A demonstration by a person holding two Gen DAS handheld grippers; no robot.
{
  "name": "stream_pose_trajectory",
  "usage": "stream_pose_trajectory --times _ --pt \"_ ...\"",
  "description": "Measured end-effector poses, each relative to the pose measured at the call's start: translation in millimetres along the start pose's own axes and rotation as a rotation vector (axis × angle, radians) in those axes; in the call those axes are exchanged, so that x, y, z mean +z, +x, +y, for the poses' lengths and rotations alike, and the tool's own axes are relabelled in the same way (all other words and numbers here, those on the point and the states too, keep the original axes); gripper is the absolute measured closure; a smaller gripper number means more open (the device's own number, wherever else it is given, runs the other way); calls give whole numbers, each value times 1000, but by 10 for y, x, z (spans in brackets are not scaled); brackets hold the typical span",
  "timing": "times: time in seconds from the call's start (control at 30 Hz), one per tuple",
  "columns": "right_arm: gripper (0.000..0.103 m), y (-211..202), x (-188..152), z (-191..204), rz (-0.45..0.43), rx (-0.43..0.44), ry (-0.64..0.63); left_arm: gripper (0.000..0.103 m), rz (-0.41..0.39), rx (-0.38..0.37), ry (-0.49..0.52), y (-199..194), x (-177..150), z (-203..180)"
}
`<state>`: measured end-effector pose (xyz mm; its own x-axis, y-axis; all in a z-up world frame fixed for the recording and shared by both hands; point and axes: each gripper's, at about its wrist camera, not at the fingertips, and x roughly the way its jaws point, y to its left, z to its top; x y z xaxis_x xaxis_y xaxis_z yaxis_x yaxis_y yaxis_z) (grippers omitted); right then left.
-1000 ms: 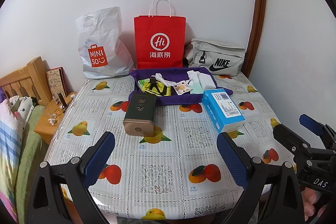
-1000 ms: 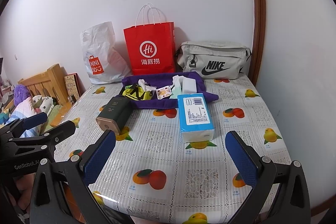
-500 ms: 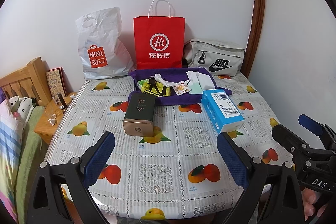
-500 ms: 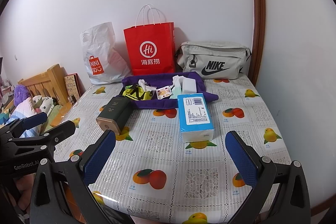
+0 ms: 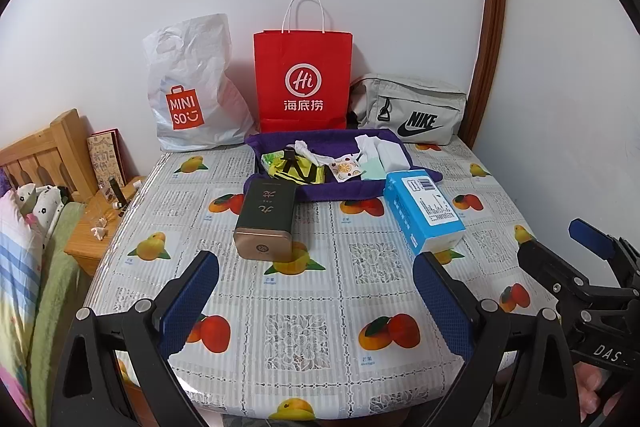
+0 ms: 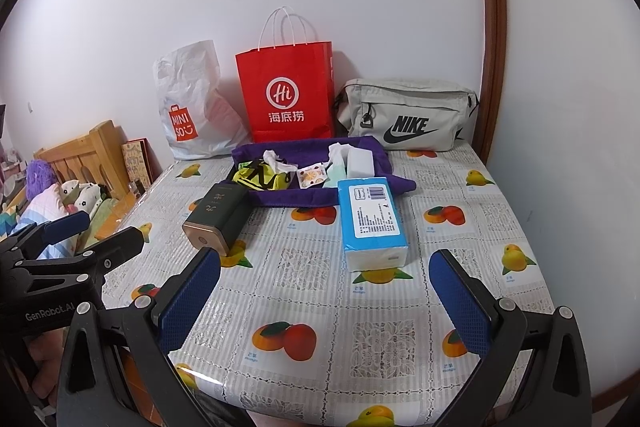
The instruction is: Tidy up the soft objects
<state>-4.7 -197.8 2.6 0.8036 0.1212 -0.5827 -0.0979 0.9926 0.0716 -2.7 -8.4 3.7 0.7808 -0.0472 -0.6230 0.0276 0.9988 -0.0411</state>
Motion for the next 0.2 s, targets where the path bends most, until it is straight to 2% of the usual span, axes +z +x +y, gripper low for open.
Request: stream_pose_trajectory --times 0.2 --pt "0 64 11 -18 9 25 -5 5 -5 -8 5 12 35 -14"
